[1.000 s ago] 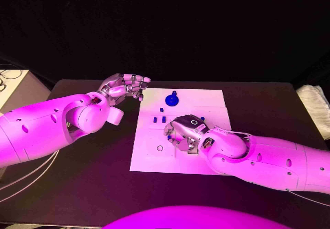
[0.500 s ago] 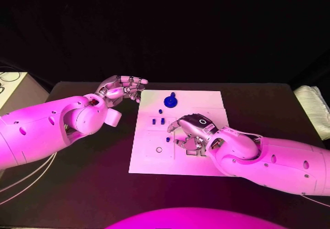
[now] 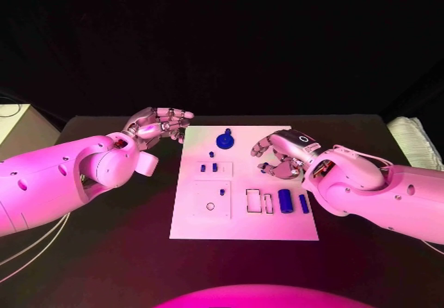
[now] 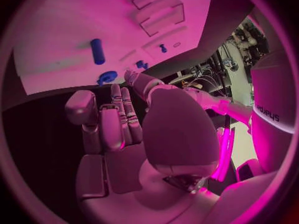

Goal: Assemble the parts on the task board

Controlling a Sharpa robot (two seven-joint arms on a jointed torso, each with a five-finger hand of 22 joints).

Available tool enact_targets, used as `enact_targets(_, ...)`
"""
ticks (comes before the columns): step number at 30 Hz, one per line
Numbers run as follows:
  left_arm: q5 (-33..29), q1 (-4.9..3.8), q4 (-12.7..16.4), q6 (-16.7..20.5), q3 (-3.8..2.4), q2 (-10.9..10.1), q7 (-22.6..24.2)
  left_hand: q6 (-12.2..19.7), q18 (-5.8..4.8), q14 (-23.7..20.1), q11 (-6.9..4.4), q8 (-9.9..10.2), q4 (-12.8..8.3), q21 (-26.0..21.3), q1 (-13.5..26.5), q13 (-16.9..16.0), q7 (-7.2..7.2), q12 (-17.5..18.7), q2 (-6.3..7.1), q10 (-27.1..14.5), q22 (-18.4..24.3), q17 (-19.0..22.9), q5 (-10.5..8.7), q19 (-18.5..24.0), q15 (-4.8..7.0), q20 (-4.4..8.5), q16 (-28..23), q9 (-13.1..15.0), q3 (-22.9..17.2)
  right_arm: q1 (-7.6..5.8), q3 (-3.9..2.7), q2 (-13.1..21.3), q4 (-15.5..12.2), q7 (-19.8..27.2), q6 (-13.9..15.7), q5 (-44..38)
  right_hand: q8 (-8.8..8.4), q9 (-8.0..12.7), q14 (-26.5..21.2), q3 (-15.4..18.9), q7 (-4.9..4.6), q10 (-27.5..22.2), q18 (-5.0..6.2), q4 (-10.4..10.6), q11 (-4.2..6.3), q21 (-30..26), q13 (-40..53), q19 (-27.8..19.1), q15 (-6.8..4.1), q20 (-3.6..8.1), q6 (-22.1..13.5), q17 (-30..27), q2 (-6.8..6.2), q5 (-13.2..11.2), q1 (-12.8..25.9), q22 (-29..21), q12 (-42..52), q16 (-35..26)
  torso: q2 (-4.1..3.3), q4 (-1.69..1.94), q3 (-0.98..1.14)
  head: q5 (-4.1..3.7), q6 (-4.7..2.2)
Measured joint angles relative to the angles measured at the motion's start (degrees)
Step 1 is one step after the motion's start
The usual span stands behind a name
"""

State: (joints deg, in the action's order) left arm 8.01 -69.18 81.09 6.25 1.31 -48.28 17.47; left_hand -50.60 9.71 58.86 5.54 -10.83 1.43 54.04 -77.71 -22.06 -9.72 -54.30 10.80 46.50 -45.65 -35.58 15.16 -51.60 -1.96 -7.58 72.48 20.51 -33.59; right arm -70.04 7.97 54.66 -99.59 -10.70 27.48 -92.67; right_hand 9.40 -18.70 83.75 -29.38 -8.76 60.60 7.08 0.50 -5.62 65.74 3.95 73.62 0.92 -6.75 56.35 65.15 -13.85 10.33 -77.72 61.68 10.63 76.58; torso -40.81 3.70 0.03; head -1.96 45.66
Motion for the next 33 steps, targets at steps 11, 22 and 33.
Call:
enact_targets(11, 0.1, 0.05, 0.0, -0.3, 0.01, 0.1, 0.0, 0.0, 0.00, 0.0, 0.00, 0.0, 0.0, 0.0, 0.0, 0.0, 0.00, 0.0, 0.00, 0.0, 0.0, 0.0, 0.00, 0.0, 0.00, 0.00, 0.0, 0.0, 0.0, -0.84, 0.10, 0.0, 2.8, -0.7, -6.4, 1.3, -0.23, 0.0, 0.0, 0.4, 0.00, -0.5, 0.00, 0.7, 0.06, 1.0, -0.1, 0.9, 0.00, 0.08, 0.0, 1.0, -0.65, -1.4, 0.6, 1.3, 0.0, 0.8, -0.09, 0.16, 0.03, -0.23, -0.16)
enact_targets(22, 0.2, 0.07, -0.1, -0.5, 0.01, 0.0, -0.1, 0.0, -0.01, 0.0, 0.00, 0.0, 0.0, 0.0, 0.2, 0.1, 0.00, 0.0, -0.23, 0.0, 0.0, 0.0, 0.00, 0.0, 0.00, 0.00, 0.0, 0.0, 0.0, -0.84, 0.27, -1.3, 4.8, -2.0, -10.7, 1.0, -0.23, 0.0, 0.0, 0.7, 0.00, -0.6, -0.01, 0.9, -0.02, 1.0, -0.1, 0.9, 0.00, 0.08, 0.0, 1.1, -0.87, -1.6, 0.9, 1.4, 0.0, 1.0, -0.13, 0.17, 0.00, -0.31, -0.04)
enact_targets(33, 0.3, 0.07, -0.1, -0.6, 0.01, -0.1, -0.2, 0.0, 0.00, 0.0, 0.00, 0.0, 0.2, 0.0, 0.2, 0.0, 0.00, 0.0, -0.23, 0.0, 0.0, 0.1, 0.00, 0.0, 0.00, 0.00, 0.0, 0.0, 0.2, -0.38, 0.38, -2.7, 5.6, -2.5, -11.0, 0.6, 0.58, -0.8, 0.3, -1.8, 0.62, 4.7, -0.91, 2.3, 0.85, 2.5, 0.3, 2.3, -0.55, 0.49, 3.3, 1.9, -0.22, -1.6, 0.3, 3.5, 1.0, 1.8, -0.12, 0.19, 0.00, -0.41, 0.09)
